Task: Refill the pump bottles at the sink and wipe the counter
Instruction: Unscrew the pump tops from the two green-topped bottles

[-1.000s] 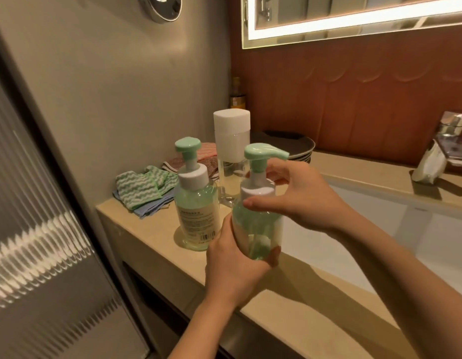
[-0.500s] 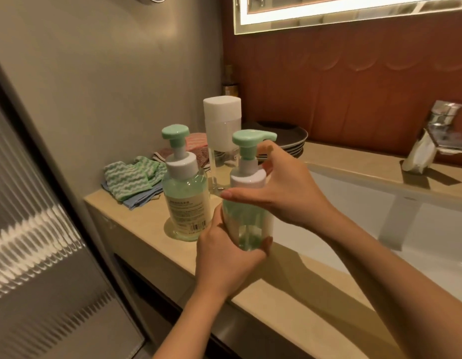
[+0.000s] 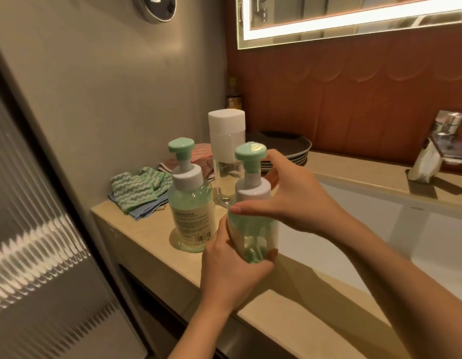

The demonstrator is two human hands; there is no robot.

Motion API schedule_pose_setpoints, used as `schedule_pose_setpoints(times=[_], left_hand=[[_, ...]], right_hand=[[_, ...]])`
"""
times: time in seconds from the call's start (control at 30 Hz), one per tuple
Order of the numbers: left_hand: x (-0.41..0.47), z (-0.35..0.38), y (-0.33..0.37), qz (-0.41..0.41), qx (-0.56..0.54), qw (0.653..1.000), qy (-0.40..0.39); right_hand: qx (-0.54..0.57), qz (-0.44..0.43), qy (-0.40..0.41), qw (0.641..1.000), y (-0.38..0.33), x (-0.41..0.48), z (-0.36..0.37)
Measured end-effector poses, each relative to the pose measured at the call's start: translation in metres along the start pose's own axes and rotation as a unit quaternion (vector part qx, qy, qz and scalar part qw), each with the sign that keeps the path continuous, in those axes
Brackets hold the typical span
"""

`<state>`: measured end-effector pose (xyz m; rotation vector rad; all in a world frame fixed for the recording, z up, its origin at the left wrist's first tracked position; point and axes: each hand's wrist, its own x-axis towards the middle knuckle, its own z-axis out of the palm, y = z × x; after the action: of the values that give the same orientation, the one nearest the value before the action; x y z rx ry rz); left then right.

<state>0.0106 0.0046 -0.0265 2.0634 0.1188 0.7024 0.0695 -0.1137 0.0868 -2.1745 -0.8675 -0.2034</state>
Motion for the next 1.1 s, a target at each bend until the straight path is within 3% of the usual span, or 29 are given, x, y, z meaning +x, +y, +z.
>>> schedule_pose_setpoints(times=[0.07, 0.23, 0.3, 0.47, 0.53, 0.67, 0.73, 0.83, 0.9, 1.1], left_hand=[[0.0, 0.0, 0.0, 0.006, 0.009, 1.0, 0.007], [0.0, 0.001, 0.0, 0.004, 0.009, 1.0, -0.001], [0.0, 0.0, 0.0, -0.007, -0.006, 1.0, -0.002], [-0.001, 0.001, 0.001, -0.019, 0.002, 1.0, 0.004], [-0.001, 0.001, 0.001, -0.019, 0.02, 1.0, 0.006], [0.0, 0.001, 0.0, -0.009, 0.017, 1.0, -0.011], [0.0, 0.001, 0.0, -0.027, -0.011, 0.999, -0.017], [0.0, 0.002, -0.001, -0.044, -0.013, 0.999, -0.008], [-0.001, 0.001, 0.0, -0.032, 0.002, 0.999, -0.002], [-0.001, 0.0, 0.003, -0.022, 0.013, 1.0, -0.01]], right_hand=[[0.014, -0.007, -0.008, 1.0, 0.003, 0.001, -0.006], [0.103, -0.003, -0.141, 0.985, 0.006, 0.0, -0.013], [0.086, -0.016, -0.122, 0.989, 0.0, -0.001, -0.003], [0.059, -0.017, 0.018, 0.998, -0.001, -0.001, 0.011], [0.068, -0.012, -0.003, 0.998, 0.001, -0.001, 0.004], [0.158, -0.013, -0.125, 0.979, 0.003, 0.0, -0.006], [0.157, 0.003, -0.11, 0.981, 0.0, 0.0, 0.0], [0.094, 0.011, 0.002, 0.996, 0.0, 0.001, 0.008], [0.092, -0.002, 0.027, 0.995, 0.0, 0.002, 0.004], [0.177, -0.014, -0.103, 0.979, 0.001, -0.001, -0.008]])
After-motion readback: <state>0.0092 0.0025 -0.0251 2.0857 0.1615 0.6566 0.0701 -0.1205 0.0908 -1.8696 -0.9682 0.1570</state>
